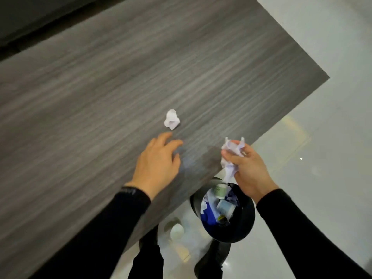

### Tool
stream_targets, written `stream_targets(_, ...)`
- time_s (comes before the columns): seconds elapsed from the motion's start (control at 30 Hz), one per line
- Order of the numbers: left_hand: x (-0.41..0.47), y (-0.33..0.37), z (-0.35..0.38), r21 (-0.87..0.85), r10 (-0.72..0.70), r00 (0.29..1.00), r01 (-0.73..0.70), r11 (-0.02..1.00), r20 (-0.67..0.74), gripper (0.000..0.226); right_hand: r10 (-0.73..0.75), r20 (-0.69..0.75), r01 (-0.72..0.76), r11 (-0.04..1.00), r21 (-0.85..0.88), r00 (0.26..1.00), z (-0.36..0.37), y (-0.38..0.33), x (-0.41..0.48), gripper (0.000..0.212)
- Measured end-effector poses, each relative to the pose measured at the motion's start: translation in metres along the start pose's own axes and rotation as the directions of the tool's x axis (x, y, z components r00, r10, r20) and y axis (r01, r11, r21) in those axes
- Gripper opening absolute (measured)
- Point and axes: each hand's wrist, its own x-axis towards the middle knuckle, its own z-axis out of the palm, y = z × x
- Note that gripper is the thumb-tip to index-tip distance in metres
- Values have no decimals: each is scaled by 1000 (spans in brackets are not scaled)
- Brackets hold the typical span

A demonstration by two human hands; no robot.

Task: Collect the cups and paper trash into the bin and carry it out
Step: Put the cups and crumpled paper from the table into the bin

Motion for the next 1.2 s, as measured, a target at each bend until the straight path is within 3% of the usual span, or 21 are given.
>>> stream_targets(0.07,30,-1,8,132,22,993,-38,991,120,47,-9,-6,9,999,-53,1000,-12,14,-9,16)
stream_targets(0.17,63,-5,18,270,-42,959,-37,962,280,57,26,-33,-26,1000,7,999,-40,38,-18,17)
stream_targets(0.27,69,-1,21,337,-21,969,-66,939,248,50,88,-158,-85,996,25,983,-76,65,-25,15)
stream_targets(0.4,17,39,38,147,203,959,-234,961,197,53,326,-359,-276,943,184,875,-127,107,-32,13)
stream_targets(0.5,-57,76,77,-55,406,864,-409,911,299,51,442,-403,-371,896,244,802,-152,132,-34,26)
stream_targets(0.57,-89,85,113,-103,353,821,-345,933,448,48,459,-404,-426,888,174,792,-160,144,-31,27)
stream_targets(0.67,-107,78,165,-103,128,767,-80,991,629,46,469,-396,-459,879,126,789,-172,155,-21,27)
stream_targets(0.8,-105,67,199,-68,-13,676,94,993,737,47,528,-261,-517,848,114,808,-182,156,-12,27)
stream_targets(0.9,-95,62,197,-25,-104,727,164,986,679,42,534,-271,-551,834,16,801,-189,153,-15,48)
stream_targets(1.0,-86,63,179,-27,-102,790,149,988,604,38,476,-344,-529,845,-76,810,-182,137,-24,41)
stream_targets(1.1,-76,67,150,-87,-48,858,107,990,512,34,287,-365,-338,937,-84,886,-159,106,-30,25)
stream_targets(1.2,-64,69,109,-175,-23,946,84,981,324,29,94,-275,-146,974,-173,957,-112,66,-32,14)
